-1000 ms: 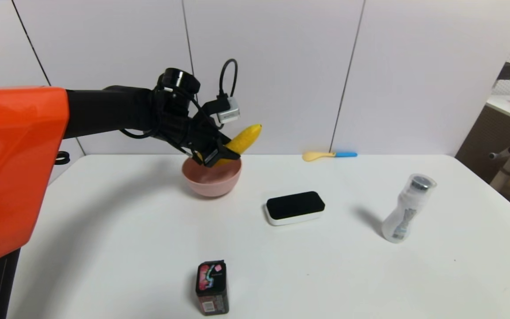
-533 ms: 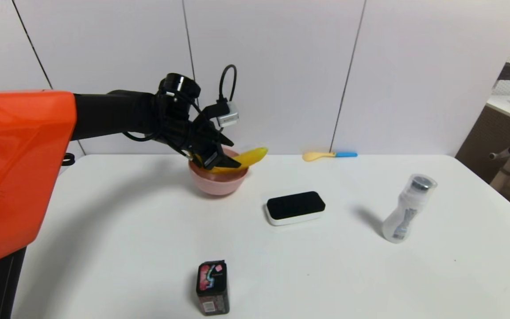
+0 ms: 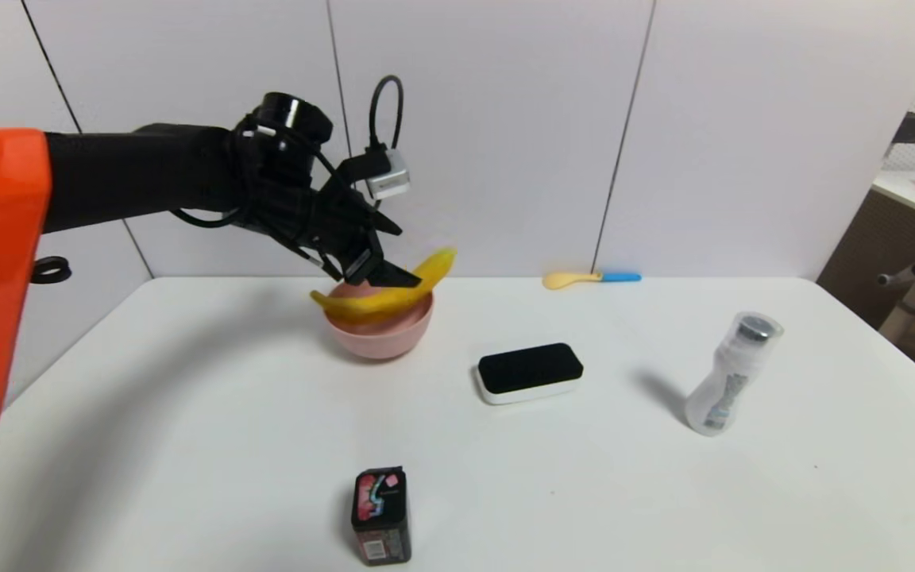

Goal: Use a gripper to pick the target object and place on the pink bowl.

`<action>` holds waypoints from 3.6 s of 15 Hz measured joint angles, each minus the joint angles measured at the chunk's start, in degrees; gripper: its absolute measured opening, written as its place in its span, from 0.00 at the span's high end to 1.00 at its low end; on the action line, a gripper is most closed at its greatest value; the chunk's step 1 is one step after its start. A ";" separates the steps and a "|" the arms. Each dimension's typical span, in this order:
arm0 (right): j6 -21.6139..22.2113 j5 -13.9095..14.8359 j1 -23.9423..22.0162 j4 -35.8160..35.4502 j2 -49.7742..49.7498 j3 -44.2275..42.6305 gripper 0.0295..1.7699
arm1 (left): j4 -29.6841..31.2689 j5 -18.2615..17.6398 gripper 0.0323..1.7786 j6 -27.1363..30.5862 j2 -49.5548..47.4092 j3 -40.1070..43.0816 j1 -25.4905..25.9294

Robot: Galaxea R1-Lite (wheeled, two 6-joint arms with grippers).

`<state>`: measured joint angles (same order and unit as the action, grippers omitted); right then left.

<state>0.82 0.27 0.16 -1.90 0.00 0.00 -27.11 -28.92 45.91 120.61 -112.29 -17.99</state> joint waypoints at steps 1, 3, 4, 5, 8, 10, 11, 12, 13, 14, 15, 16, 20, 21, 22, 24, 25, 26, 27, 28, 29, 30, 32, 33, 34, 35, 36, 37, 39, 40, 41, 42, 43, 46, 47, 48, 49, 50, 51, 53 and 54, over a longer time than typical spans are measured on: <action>0.02 0.02 0.00 0.00 0.00 0.00 0.03 | -0.76 0.00 0.13 0.01 -1.43 0.30 0.50; 0.00 0.02 0.00 0.01 0.00 0.00 0.03 | -3.47 0.26 0.11 0.11 -5.10 1.01 1.27; 0.04 0.02 0.00 0.04 0.00 0.00 0.03 | -5.24 0.52 0.11 0.15 -7.35 1.79 1.66; 0.02 0.04 0.00 0.01 0.00 0.00 0.03 | -7.34 1.22 0.10 0.12 -10.53 3.44 2.21; 0.00 0.00 0.00 0.01 0.00 0.00 0.03 | -11.25 3.23 0.08 -0.55 -22.32 13.20 3.85; 0.00 0.04 0.00 0.01 0.00 0.00 0.03 | -11.84 3.78 0.07 -1.95 -31.37 21.86 5.44; 0.00 0.00 0.00 0.01 0.00 0.00 0.03 | -11.62 3.97 0.07 -2.95 -36.60 27.11 6.39; 0.02 0.02 0.00 0.01 0.00 0.00 0.03 | -10.70 4.08 0.06 -4.38 -41.51 32.35 7.03; -0.02 0.04 0.00 0.01 0.00 0.00 0.03 | -8.77 4.12 0.06 -6.41 -46.75 38.51 7.63; -0.02 0.02 0.00 0.01 0.00 0.00 0.03 | -5.96 4.23 0.06 -8.73 -51.60 44.46 8.08; 0.02 0.02 0.00 0.01 0.00 0.00 0.03 | -2.33 4.33 0.06 -11.37 -56.44 50.52 8.44; 0.04 0.02 -0.02 0.04 0.00 0.00 0.03 | 1.89 4.41 0.06 -14.43 -61.27 56.37 8.70; 0.02 0.02 0.00 0.00 0.00 0.00 0.03 | 16.98 5.05 0.05 -27.56 -79.06 76.00 10.20; 0.00 0.04 0.00 0.00 0.00 0.00 0.03 | 18.87 5.17 0.05 -29.40 -82.66 79.21 11.25; 0.02 0.04 0.00 0.06 0.00 0.00 0.03 | 19.92 5.27 0.05 -31.03 -86.10 81.92 12.41; 0.04 0.02 0.00 0.01 0.00 0.00 0.03 | 20.59 5.30 0.05 -33.82 -92.56 86.49 15.15; 0.00 0.00 0.00 0.01 0.00 0.00 0.03 | 20.70 5.33 0.05 -34.69 -95.39 88.53 16.54; 0.04 -0.02 0.00 0.00 0.00 0.00 0.03 | 20.78 5.39 0.05 -35.66 -98.27 90.58 17.83; 0.02 0.04 0.00 0.00 0.00 0.00 0.03 | 20.83 5.50 0.05 -36.63 -100.80 92.64 18.63; 0.02 0.02 0.00 0.01 0.00 0.00 0.03 | 20.86 6.05 0.05 -37.45 -103.32 94.90 19.20; 0.04 0.02 0.00 0.01 0.00 0.00 0.03 | 20.92 7.40 0.05 -37.95 -105.27 96.56 19.47; -0.02 0.02 0.00 0.04 0.00 0.00 0.03 | 21.05 9.63 0.05 -38.52 -107.36 97.99 19.33; 0.00 0.00 0.00 0.00 0.00 0.00 0.03 | 22.74 16.16 0.05 -39.99 -111.97 102.21 18.43; 0.02 0.04 0.00 0.00 0.00 0.00 0.03 | 24.25 18.64 0.05 -40.29 -113.90 104.35 18.18; 0.00 0.00 0.00 0.01 0.00 0.00 0.03 | 26.12 21.11 0.05 -40.73 -116.07 106.80 18.02; 0.04 -0.02 0.00 0.01 0.00 0.00 0.03 | 27.82 23.77 0.05 -41.12 -117.59 108.85 17.94; 0.04 0.02 0.00 0.01 0.00 0.00 0.03 | 29.34 26.42 0.05 -41.36 -118.69 110.51 17.86; 0.04 0.00 0.00 0.04 0.00 0.00 0.03 | 28.84 27.58 0.05 -41.53 -119.46 111.41 17.83; 0.04 0.04 0.00 0.00 0.00 0.00 0.03 | 27.47 27.84 0.05 -42.72 -120.31 112.04 17.81; 0.00 0.02 0.00 0.00 0.00 0.00 0.03 | 27.16 27.93 0.05 -44.37 -120.50 112.18 17.81; 0.04 0.02 0.00 0.00 0.00 0.00 0.03 | 27.16 27.98 0.05 -45.31 -120.59 112.21 17.81; 0.02 0.02 0.00 0.00 0.00 0.00 0.03 | 27.11 27.99 0.05 -45.28 -120.64 112.26 17.81; 0.04 0.00 0.00 0.00 0.00 0.00 0.03 | 27.11 27.95 0.05 -45.34 -120.71 112.26 17.81; 0.04 0.00 0.00 0.00 0.00 0.00 0.03 | 27.11 27.95 0.05 -45.58 -120.72 112.29 17.81; 0.06 0.00 0.00 0.01 0.00 0.00 0.03 | 27.11 27.95 0.05 -45.58 -120.72 112.29 17.81; 0.06 0.00 0.00 0.01 0.00 0.00 0.03 | 27.11 27.98 0.05 -45.58 -120.72 112.29 17.81; 0.04 0.00 0.00 0.00 0.00 0.00 0.03 | 27.11 27.98 0.05 -45.58 -120.72 112.29 17.81; 0.02 0.00 0.00 0.00 0.00 0.00 0.03 | 27.11 27.95 0.05 -45.56 -120.72 112.29 17.81; 0.04 0.00 0.00 0.01 0.00 0.00 0.03 | 27.11 27.95 0.05 -45.58 -120.72 112.29 17.81; 0.04 0.02 0.00 0.01 0.00 0.00 0.03 | 27.11 27.95 0.05 -45.62 -120.72 112.29 17.81; 0.02 0.04 0.00 0.06 0.00 0.00 0.03 | 27.11 27.98 0.05 -45.58 -120.72 112.29 17.81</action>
<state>0.84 0.30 0.16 -1.84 0.00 0.00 0.00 -0.94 0.33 -0.11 0.00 -0.18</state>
